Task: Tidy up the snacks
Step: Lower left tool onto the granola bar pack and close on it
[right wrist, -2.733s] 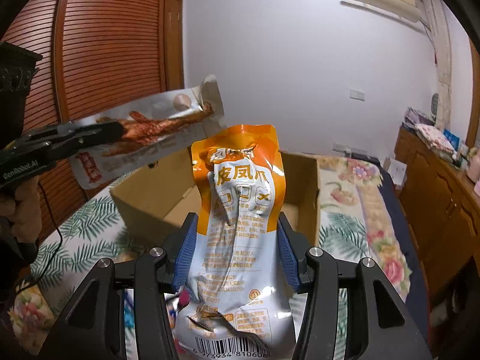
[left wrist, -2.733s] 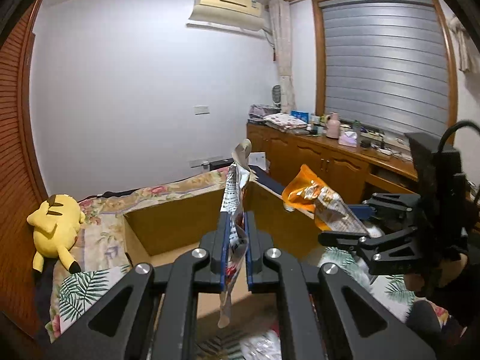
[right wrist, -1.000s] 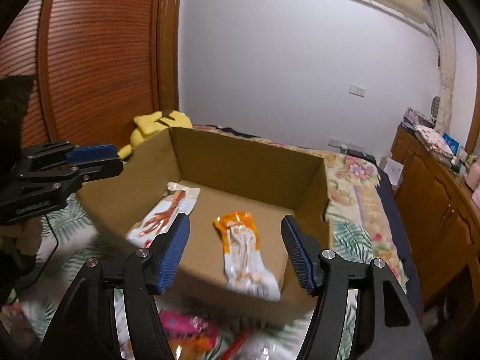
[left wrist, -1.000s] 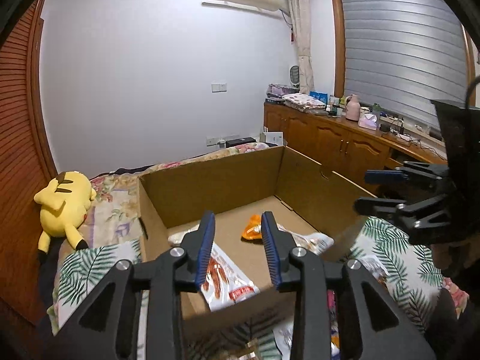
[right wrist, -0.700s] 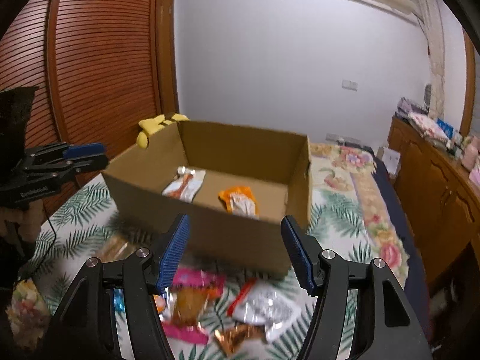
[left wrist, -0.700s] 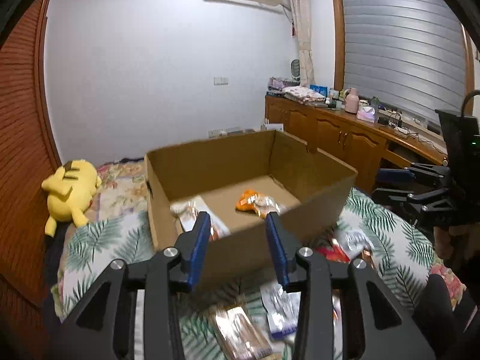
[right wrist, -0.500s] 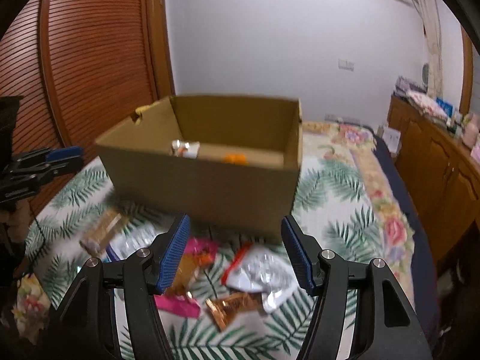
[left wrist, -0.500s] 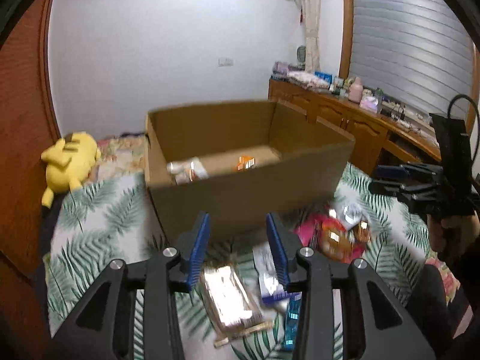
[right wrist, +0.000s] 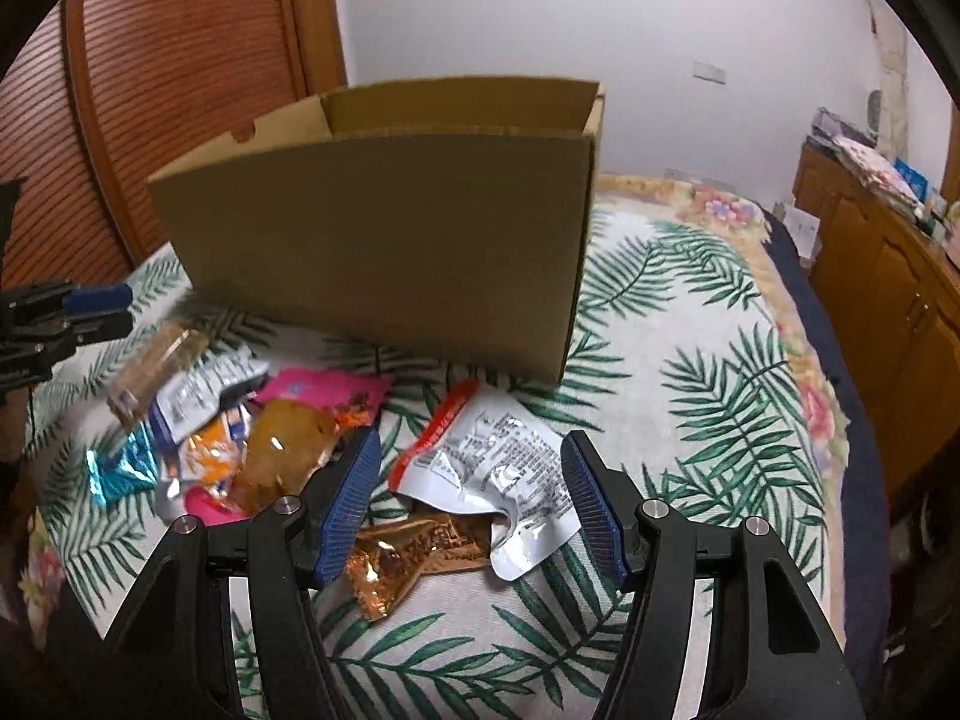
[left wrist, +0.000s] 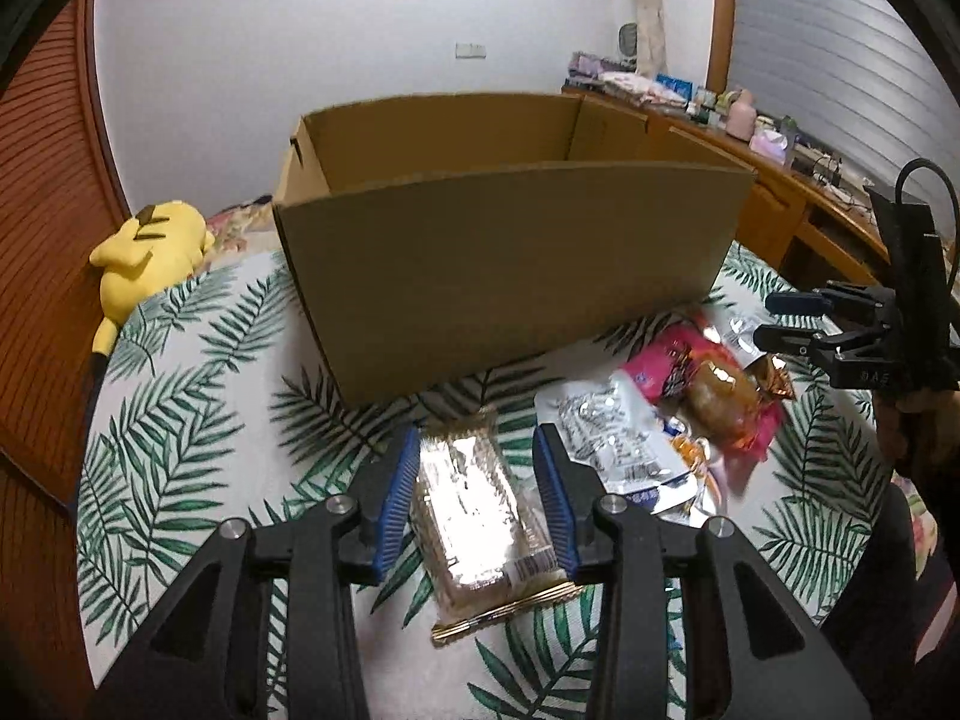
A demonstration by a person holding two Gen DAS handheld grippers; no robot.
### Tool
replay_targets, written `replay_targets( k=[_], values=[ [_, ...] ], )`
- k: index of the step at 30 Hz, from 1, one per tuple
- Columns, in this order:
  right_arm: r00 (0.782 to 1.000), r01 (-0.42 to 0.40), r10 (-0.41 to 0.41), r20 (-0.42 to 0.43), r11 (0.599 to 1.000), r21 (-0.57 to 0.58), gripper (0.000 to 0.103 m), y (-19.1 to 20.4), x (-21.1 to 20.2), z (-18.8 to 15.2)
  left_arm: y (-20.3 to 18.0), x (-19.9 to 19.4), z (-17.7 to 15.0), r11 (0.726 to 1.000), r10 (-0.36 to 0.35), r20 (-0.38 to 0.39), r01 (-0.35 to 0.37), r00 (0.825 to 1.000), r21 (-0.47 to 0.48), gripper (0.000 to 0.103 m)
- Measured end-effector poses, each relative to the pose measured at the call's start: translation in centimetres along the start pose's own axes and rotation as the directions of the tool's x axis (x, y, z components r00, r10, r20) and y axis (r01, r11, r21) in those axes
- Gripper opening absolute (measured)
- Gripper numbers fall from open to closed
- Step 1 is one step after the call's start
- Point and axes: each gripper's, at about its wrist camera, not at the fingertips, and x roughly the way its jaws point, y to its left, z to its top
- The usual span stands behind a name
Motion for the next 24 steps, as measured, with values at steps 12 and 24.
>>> replay_targets(
  k=[12, 24],
  values=[
    [0.997, -0.03, 0.023, -0.068, 0.995, -0.098, 0.067, 0.1, 1.5, -0.1, 0.2, 2.1, -0.7, 1.0, 0.011, -0.069, -0.012, 0.998, -0.011, 0.039],
    [0.997, -0.029, 0.021, -0.078, 0.994, -0.103, 0.07, 0.0, 2.4, -0.4, 0.6, 2.6, -1.0, 0.999, 0.01, -0.077, -0.013, 0.997, -0.034, 0.047]
  ],
)
